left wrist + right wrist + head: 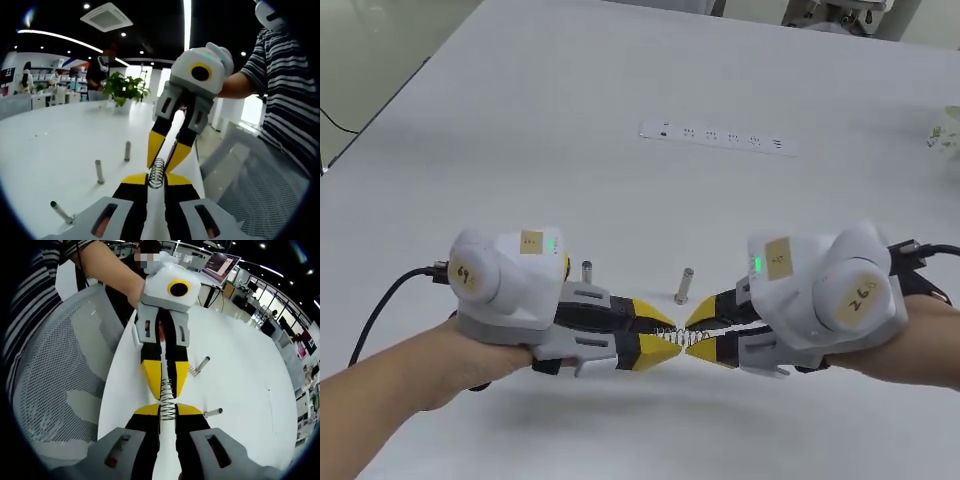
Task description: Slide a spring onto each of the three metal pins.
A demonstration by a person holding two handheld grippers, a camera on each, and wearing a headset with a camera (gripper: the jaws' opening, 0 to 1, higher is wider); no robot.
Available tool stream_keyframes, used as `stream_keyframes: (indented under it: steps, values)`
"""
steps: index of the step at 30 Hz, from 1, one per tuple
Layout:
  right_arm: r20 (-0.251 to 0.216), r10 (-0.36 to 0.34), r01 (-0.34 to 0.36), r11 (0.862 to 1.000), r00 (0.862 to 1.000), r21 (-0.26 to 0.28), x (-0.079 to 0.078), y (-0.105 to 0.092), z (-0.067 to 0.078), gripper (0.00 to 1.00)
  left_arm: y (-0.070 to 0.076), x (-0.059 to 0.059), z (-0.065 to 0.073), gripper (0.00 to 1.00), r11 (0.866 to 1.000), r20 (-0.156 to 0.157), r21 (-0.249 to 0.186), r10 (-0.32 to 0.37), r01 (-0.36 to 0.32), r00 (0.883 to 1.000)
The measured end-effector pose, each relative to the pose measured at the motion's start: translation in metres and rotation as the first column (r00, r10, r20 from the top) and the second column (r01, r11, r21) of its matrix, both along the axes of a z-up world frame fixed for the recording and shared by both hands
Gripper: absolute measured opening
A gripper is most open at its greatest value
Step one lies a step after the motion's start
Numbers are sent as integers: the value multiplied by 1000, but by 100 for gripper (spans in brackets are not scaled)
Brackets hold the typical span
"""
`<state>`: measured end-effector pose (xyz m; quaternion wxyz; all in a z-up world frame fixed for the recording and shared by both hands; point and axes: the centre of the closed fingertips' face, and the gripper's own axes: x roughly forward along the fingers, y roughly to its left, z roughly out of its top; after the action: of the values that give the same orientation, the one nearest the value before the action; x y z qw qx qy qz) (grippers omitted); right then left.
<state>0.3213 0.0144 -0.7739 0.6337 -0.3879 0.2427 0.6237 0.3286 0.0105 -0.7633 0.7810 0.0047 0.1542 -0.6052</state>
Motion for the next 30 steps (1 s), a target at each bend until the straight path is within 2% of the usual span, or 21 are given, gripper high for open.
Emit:
stream_keyframes:
  steps: [17,18,30]
  values:
    - [-7,6,-6,1000,1000,12,-1,0,3,7,0,-3,3,3,1000,13,1,-18,18,1000]
    - [-8,7,-6,1000,1000,14,-2,0,3,7,0,-3,3,3,1000,24,4,-23,23,999]
    - [-19,19,-19,1000,1000,14,-5,-2,2,8,-2,-7,3,2,999,7,11,-50,50,999]
